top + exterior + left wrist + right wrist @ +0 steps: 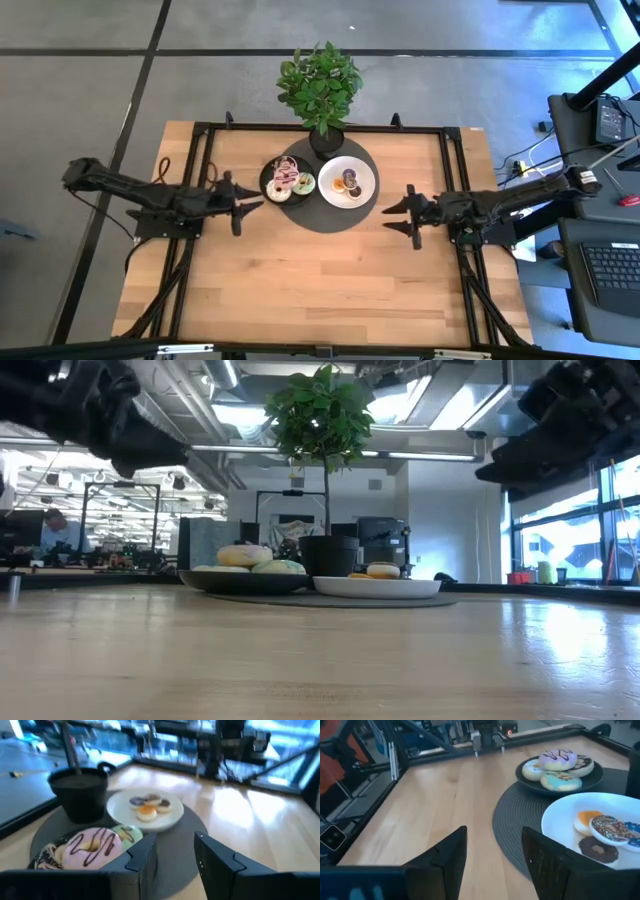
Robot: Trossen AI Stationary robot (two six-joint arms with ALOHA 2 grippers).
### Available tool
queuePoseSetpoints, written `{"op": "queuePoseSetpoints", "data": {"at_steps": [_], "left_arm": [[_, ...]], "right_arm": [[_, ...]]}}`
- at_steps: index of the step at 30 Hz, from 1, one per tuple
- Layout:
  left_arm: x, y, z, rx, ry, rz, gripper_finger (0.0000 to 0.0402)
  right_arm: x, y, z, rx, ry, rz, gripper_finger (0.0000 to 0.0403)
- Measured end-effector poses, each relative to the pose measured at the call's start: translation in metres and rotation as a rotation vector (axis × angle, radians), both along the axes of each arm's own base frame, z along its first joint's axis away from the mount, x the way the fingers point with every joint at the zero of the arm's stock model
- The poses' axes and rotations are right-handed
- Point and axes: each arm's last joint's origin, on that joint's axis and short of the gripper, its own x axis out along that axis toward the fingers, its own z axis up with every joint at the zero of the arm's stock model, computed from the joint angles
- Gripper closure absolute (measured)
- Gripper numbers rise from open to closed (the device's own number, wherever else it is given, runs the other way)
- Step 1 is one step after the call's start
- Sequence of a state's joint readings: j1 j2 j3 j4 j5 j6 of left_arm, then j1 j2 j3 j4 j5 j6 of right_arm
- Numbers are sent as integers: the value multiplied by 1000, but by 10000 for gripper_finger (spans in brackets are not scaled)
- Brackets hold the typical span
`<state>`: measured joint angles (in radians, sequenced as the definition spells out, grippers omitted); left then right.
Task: Pick & Place donuts
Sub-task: Return to Home Position
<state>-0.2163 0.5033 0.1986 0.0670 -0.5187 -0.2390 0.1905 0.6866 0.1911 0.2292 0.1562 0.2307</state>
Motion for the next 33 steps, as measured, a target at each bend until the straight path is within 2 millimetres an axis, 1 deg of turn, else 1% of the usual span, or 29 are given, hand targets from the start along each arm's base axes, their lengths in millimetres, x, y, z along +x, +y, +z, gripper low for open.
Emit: {"op": "queuePoseSetpoints", "data": {"at_steps": [3, 6, 15, 20, 24, 31, 33], "left_arm": [[-7, 1, -13, 6, -84, 21, 276], [-13, 2, -20, -1, -142, 17, 276], [-24, 5, -11, 14, -259, 42, 277], [-27, 6, -20, 3, -264, 43, 278], [-28, 6, -19, -8, -276, 52, 276], [-29, 6, -18, 10, -277, 45, 281], [-29, 6, -19, 12, -272, 45, 280]], "right_arm": [[-9, -2, -5, 8, -41, -1, 214], [-15, -3, -5, 18, -86, -1, 214], [-31, -6, -12, 32, -170, 16, 214], [-38, -7, -19, 42, -208, 18, 214], [-40, -7, -17, 39, -230, 19, 214], [-41, -7, -17, -31, -235, 29, 214], [-41, -8, -17, -59, -234, 9, 214]]}}
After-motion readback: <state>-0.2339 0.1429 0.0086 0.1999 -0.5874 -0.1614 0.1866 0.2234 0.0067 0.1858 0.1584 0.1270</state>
